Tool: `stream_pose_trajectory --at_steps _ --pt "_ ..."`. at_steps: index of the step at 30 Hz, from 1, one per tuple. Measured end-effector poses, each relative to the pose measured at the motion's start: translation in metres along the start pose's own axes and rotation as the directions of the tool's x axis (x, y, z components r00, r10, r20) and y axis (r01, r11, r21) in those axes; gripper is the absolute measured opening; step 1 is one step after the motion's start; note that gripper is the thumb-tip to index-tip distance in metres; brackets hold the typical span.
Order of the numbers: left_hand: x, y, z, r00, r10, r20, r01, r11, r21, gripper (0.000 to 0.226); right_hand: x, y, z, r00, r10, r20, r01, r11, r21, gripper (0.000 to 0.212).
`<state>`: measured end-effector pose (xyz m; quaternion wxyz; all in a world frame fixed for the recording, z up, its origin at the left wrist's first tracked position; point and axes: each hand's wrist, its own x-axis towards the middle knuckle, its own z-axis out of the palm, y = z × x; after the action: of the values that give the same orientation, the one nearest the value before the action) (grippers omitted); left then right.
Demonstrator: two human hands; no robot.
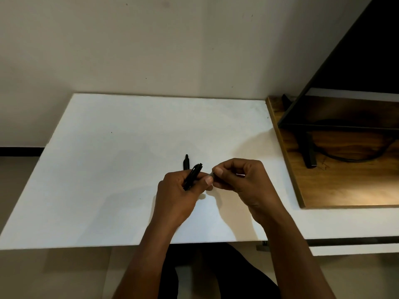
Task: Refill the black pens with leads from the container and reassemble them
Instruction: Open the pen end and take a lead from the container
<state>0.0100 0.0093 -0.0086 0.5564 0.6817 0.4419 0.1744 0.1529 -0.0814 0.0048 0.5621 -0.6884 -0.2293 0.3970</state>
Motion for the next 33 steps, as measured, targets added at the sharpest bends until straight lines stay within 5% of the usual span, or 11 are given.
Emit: stream_pose_trajectory --at_steps 7,10,13,17,21,24,27,30,33 --pt "0.002 -0.002 -0.002 0.996 -0.093 -0.016 0.090 0.987 -0.130 0.010 0.003 0.000 0.002 0.993 0.041 -0.109 -0.018 0.978 0.206 0.010" --pt "0.002 -0.003 -0.004 0.991 -0.127 -0.038 0.116 0.969 -0.219 0.013 0.004 0.008 0.000 0.973 -0.090 -0.211 0.043 0.975 -0.216 0.007" --pt "0.003 -0.003 -0.006 0.990 -0.136 -0.036 0.123 0.958 -0.258 0.017 0.005 0.014 0.011 0.944 -0.276 -0.179 0.109 0.775 -0.623 0.006" --pt "0.003 -0.002 -0.005 0.991 -0.133 -0.022 0.123 0.961 -0.249 0.015 0.003 0.018 0.027 0.946 -0.320 -0.043 0.177 0.627 -0.759 0.017" --pt "0.004 -0.002 -0.005 0.990 -0.137 -0.017 0.129 0.963 -0.238 0.015 0.004 0.021 0.029 0.957 -0.288 -0.038 0.149 0.598 -0.788 0.019" --pt "0.005 -0.004 -0.006 0.991 -0.119 -0.060 0.103 0.970 -0.221 0.010 0.005 0.014 0.024 0.928 -0.327 -0.180 0.128 0.731 -0.670 0.013" --pt "0.005 -0.004 -0.005 0.991 -0.047 -0.127 0.033 0.994 -0.108 0.005 0.006 0.006 0.011 0.921 -0.185 -0.343 0.089 0.957 -0.276 0.011" --pt "0.004 -0.003 -0.004 0.990 0.002 -0.143 -0.004 1.000 -0.009 0.008 0.002 -0.001 0.006 0.992 0.044 -0.115 -0.029 0.992 0.124 0.015" --pt "0.003 -0.002 -0.004 0.989 0.013 -0.149 -0.010 1.000 0.018 0.009 0.002 0.002 0.008 0.996 0.087 -0.034 -0.083 0.990 0.113 0.016"
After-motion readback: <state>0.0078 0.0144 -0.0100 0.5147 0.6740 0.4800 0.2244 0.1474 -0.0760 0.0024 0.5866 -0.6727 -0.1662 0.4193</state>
